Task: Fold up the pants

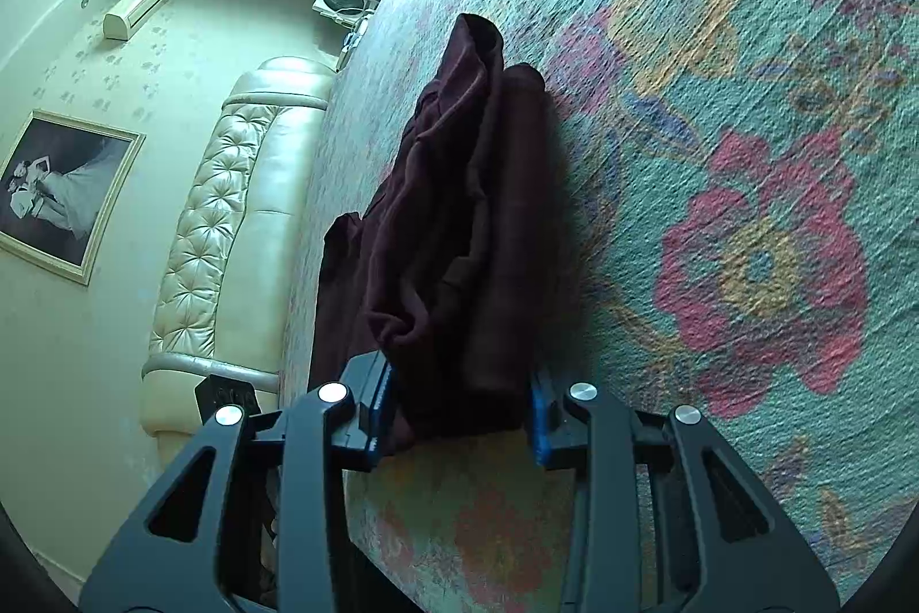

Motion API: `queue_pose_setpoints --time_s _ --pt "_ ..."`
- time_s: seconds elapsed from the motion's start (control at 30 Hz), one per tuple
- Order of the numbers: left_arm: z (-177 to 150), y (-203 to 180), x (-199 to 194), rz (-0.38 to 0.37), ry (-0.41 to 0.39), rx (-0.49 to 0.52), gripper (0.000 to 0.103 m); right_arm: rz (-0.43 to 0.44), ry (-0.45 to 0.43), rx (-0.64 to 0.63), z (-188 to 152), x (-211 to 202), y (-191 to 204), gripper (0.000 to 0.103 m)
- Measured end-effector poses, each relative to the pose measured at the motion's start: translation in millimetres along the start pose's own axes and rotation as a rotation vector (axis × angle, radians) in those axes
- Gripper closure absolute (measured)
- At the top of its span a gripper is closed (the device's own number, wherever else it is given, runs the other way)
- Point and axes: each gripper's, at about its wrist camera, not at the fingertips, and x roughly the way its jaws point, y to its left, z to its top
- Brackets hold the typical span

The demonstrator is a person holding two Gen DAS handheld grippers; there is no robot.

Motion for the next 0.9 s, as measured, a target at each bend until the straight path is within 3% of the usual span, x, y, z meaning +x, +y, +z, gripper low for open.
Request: queue_pose_setpoints --time_s 0.9 --pt "13.5 1.7 -3.9 -0.011 0.038 -0.019 0.089 -0.006 0.042 0.013 -52.7 -26.9 -6.4 0.068"
